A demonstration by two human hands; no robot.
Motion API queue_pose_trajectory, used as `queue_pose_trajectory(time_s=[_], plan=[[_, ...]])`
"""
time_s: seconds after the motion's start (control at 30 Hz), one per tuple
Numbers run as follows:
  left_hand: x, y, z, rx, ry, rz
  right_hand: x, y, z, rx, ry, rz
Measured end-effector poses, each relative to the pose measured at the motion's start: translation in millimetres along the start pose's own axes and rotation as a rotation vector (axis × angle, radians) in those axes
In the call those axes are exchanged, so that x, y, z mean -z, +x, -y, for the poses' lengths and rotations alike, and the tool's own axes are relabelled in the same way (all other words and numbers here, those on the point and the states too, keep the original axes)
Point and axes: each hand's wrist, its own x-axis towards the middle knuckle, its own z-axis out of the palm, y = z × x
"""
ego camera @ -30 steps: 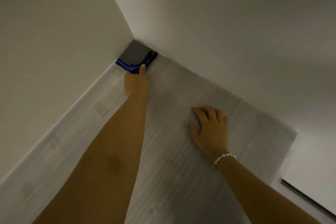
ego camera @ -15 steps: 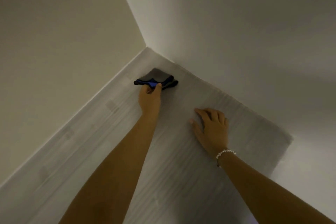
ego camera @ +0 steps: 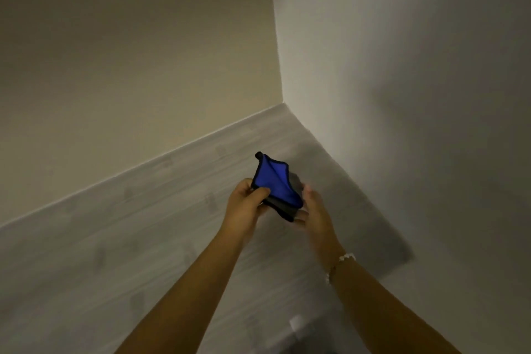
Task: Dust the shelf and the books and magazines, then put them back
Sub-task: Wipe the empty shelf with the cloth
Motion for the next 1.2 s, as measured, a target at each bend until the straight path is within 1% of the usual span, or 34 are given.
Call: queue_pose_trajectory(time_s=[0.07,0.1,0.2,0.27,0.33,0.4,0.5,0.6,0.73,0.8,0.9,0.97,1.0,1.07,1.13,1.2], plan=[[2,-25,-12,-0.060,-0.039,-0.016,-3,-13,17,0.024,0.018,0.044],[4,-38,-18,-0.093,-0.076,-0.023,-4,-19,25,0.057,-0.011,0.065],[11,-75,-36,-0.176,-0.155,-0.051,-11,-39,51,0.201,-0.108,0.138],[19,-99,-45,-0.246,-0.092,-0.055,-16,-50,67,0.260,-0.158,0.207],[27,-119,-53,-0.330,0.049,-0.053,-23,-61,82,0.297,-0.210,0.290],[35,-135,-60,-0.419,0.184,-0.095,-30,-69,92,0.327,-0.287,0.373],[49,-155,-68,-0.464,0.225,-0.157,-43,-77,102,0.430,-0.438,0.453],[67,-170,-73,-0.451,0.246,-0.167,-57,-84,105,0.529,-0.561,0.471],[90,-187,-78,-0.405,0.251,-0.089,-76,-94,109,0.563,-0.622,0.436],[98,-192,-81,-0.403,0.330,-0.129,-87,-96,110,0.557,-0.666,0.434],[116,-194,-87,-0.487,0.485,-0.236,-106,-97,107,0.553,-0.754,0.402],[127,-192,-93,-0.559,0.573,-0.252,-119,-97,106,0.579,-0.750,0.350],[134,-191,-98,-0.586,0.580,-0.263,-127,-98,107,0.586,-0.730,0.346],[145,-191,-108,-0.608,0.495,-0.260,-143,-104,110,0.552,-0.617,0.402],[154,-191,-118,-0.587,0.364,-0.187,-157,-110,112,0.490,-0.455,0.481],[164,-188,-126,-0.560,0.271,-0.125,-171,-112,111,0.450,-0.384,0.532]])
